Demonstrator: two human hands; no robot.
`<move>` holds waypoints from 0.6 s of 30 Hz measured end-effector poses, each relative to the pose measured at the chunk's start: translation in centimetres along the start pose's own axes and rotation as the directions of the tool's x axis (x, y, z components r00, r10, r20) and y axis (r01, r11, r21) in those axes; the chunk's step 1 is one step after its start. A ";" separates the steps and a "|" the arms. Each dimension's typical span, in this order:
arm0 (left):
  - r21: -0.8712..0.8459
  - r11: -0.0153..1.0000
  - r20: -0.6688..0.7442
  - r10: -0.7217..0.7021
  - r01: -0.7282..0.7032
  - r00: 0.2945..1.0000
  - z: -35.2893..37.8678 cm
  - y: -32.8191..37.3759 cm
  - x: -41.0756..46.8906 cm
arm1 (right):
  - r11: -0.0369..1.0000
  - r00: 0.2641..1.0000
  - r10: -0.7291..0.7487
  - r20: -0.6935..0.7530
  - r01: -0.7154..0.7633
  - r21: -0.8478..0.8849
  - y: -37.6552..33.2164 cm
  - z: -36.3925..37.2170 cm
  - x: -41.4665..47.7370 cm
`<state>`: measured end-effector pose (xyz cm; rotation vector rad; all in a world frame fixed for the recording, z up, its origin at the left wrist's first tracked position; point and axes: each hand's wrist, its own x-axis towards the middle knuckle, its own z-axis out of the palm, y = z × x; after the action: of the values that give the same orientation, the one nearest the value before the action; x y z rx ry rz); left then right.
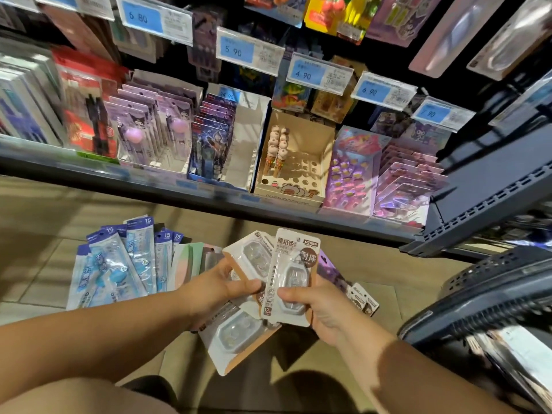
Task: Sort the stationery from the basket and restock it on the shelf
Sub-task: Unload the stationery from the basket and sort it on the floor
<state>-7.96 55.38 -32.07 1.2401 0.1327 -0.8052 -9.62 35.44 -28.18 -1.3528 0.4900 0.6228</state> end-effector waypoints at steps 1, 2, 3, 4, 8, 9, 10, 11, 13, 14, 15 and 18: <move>0.036 0.999 0.025 -0.026 0.025 0.999 -0.1 -0.4 -0.1 | 1.000 1.000 0.016 -0.009 -0.016 0.003 0.5 -0.1 0.0; 0.074 0.996 0.054 -0.055 0.051 0.997 0.1 -0.8 -0.1 | 1.000 0.999 0.028 -0.018 -0.028 0.005 1.0 -0.2 -0.1; 0.105 0.992 0.073 -0.079 0.071 0.994 0.1 -1.2 -0.2 | 0.999 0.999 0.040 -0.022 -0.040 0.005 1.5 -0.4 -0.1; 0.130 0.988 0.090 -0.096 0.084 0.991 0.3 -1.5 -0.3 | 0.999 0.998 0.051 -0.020 -0.051 0.010 1.9 -0.4 -0.2; 0.258 0.962 0.123 -0.124 0.089 0.985 0.8 -2.1 -0.3 | 0.998 0.999 0.046 -0.026 -0.045 0.043 3.2 -0.4 -0.4; 0.273 0.958 0.123 -0.125 0.088 0.985 0.9 -2.2 -0.1 | 0.998 0.999 0.039 -0.029 -0.038 0.055 3.3 -0.5 -0.5; 0.286 0.954 0.115 -0.122 0.085 0.986 0.9 -2.4 0.0 | 0.997 0.999 0.032 -0.030 -0.030 0.074 3.4 -0.6 -0.5; 0.292 0.952 0.103 -0.127 0.092 0.987 0.8 -2.6 0.2 | 0.995 0.999 0.027 -0.036 -0.023 0.098 3.5 -0.7 -0.5; 0.251 0.960 0.089 -0.152 0.126 0.984 0.7 -2.9 0.7 | 0.986 0.998 0.023 -0.065 -0.011 0.168 3.7 -1.0 -0.4; 0.199 0.968 0.104 -0.172 0.149 0.979 0.8 -2.9 0.8 | 0.976 0.996 0.025 -0.082 -0.006 0.216 3.8 -1.3 -0.2; 0.145 0.975 0.130 -0.190 0.171 0.973 0.9 -3.0 1.0 | 0.965 0.995 0.030 -0.097 -0.003 0.262 3.9 -1.5 0.0; 0.099 0.978 0.191 -0.198 0.182 0.961 1.2 -2.9 1.1 | 0.923 0.993 0.057 -0.103 -0.013 0.386 3.9 -2.4 0.2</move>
<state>-9.30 53.58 -34.48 1.2265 0.0569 -1.1072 -11.97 33.49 -31.59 -1.0088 0.6913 0.4505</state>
